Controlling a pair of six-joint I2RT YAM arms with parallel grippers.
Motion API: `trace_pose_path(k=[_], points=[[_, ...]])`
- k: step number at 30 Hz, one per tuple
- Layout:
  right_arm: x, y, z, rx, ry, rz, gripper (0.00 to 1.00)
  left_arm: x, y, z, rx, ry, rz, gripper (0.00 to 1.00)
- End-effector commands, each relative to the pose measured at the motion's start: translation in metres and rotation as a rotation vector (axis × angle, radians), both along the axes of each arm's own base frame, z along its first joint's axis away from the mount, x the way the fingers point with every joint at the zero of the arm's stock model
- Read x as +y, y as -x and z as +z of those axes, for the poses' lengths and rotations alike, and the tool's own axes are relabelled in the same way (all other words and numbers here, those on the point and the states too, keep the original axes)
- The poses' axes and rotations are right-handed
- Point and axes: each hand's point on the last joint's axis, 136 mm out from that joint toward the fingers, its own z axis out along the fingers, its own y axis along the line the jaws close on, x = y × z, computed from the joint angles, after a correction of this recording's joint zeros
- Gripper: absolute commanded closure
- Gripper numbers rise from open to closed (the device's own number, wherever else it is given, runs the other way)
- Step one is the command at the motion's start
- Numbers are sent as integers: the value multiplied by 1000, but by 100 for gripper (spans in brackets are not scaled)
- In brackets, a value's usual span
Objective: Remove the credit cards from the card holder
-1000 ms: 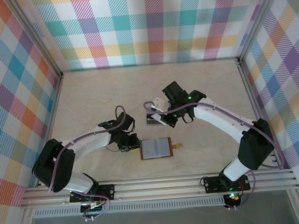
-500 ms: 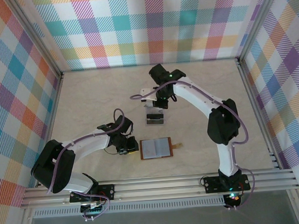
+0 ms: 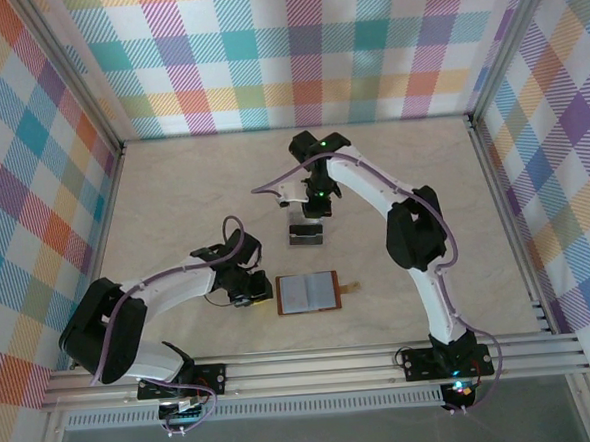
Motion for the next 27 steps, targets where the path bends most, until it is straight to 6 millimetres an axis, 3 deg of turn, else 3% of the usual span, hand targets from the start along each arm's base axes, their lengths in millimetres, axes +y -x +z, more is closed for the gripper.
trace_pose_path(k=[1, 12, 22, 27], points=[[-4, 8, -3, 57, 17, 23, 100, 5, 2, 3, -5, 2, 31, 81], [4, 4, -5, 74, -5, -2, 100, 7, 2, 4, -8, -3, 37, 81], [8, 4, 24, 61, -109, -31, 100, 11, 2, 10, -30, -6, 47, 81], [5, 1, 15, 60, -81, -46, 100, 11, 2, 9, -28, -6, 50, 81]])
